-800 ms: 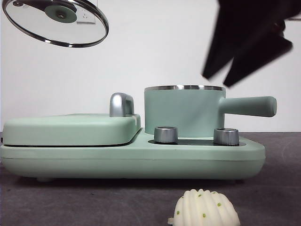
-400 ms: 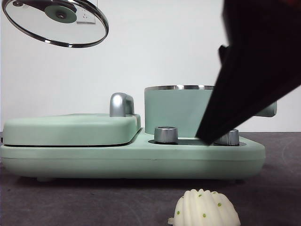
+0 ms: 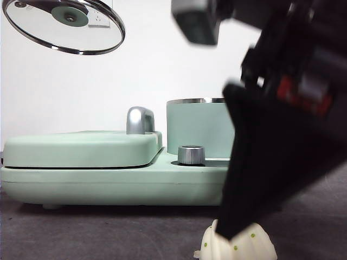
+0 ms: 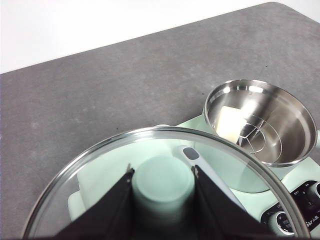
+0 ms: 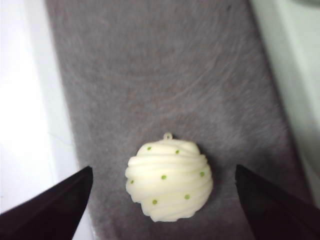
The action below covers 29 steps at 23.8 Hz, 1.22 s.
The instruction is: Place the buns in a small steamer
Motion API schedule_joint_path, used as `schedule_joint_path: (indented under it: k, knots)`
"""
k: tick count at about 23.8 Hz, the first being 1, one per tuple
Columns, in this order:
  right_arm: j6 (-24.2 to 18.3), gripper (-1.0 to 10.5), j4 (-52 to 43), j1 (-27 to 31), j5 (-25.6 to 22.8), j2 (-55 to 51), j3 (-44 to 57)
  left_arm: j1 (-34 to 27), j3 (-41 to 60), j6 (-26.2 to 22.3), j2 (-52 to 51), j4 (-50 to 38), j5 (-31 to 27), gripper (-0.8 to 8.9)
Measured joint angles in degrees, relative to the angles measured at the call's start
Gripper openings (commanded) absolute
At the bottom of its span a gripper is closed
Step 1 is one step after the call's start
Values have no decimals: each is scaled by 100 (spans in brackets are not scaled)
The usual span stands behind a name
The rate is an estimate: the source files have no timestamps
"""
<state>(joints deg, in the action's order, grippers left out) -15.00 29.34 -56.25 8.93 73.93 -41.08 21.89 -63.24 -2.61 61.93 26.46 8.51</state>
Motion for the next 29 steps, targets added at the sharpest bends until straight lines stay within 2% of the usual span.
schedule_joint_path:
  k: [4,13,17,19,22,27,29]
  knots:
    - [0,425,-13,0,-2,400,0,-2,0,-20,0,0,-2,10]
    - [-2,263,-125,0,-280,870,0,-2,0,-35,0,0,-2,10]
    - [59,253,-142,0,-313,855,0,-2,0,-35,0,0,0,10]
    - [258,253,17,0,-313,706,-7,-2,0,-35,0,0,-2,10]
    - [776,253,616,2,-313,175,-201,-2,0,-35,0,0,0,10]
    - [2057,253,2286,286,-315,-708,-1255,0,0,-37,0,0,0,10]
    - [2291,253,2761,424,-315,-754,-1637,-2,0,-37,2,0,0,10]
